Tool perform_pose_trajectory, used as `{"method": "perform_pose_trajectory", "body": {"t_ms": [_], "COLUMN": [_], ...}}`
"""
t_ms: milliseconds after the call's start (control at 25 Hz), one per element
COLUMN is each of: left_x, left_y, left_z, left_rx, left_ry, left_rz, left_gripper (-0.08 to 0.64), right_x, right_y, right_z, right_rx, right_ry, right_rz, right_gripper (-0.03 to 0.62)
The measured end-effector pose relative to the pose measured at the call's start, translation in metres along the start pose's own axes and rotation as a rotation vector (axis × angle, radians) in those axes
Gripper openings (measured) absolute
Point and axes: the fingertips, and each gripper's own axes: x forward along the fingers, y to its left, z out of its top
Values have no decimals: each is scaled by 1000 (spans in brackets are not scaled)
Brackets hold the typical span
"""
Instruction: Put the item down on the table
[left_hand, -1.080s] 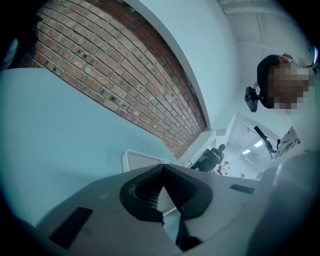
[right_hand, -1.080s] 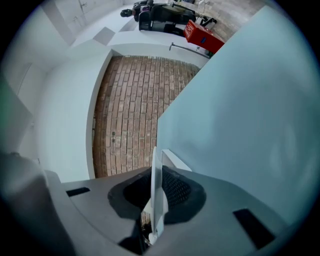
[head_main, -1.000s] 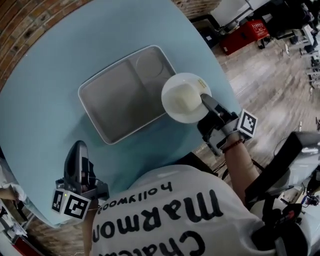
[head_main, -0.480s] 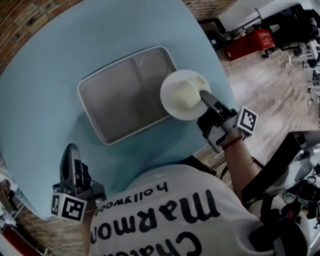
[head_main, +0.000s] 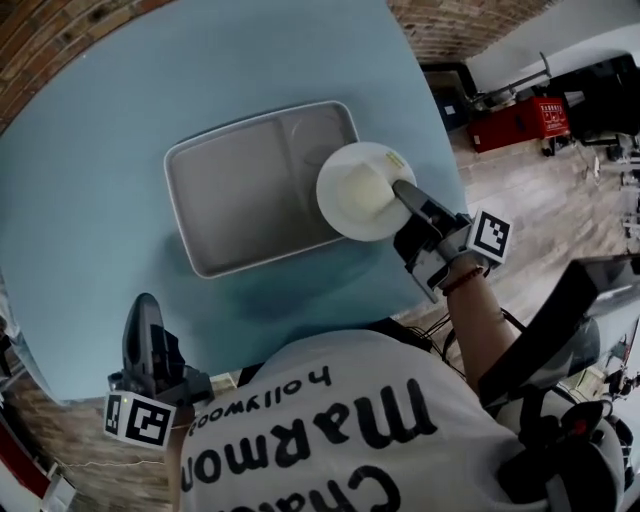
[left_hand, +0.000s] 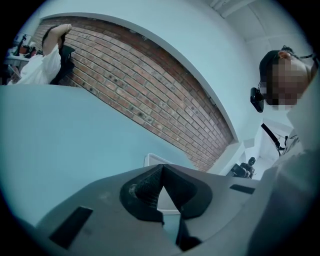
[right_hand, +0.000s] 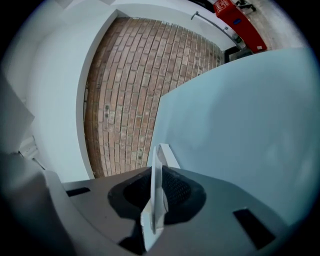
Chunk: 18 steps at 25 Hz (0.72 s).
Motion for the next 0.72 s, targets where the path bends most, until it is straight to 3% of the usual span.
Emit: {"method": "perform_pose_trajectory", "body": {"t_ms": [360, 480, 720], "left_x": [6, -1, -9], "left_y": [-25, -26, -40], "left_z": [-8, -12, -17], "left_rx": [3, -4, 1], "left_ry": [-71, -80, -105], "left_rz": [101, 129, 162], "left_gripper": [8, 8, 8], "right_x": [29, 34, 41], "right_y": [-10, -9, -8], "right_z": [38, 35, 29], "right_rx": [-152, -168, -300], "right_ry": [178, 223, 336], "right_rz": [-31, -29, -37], "right_gripper": [38, 38, 35]}}
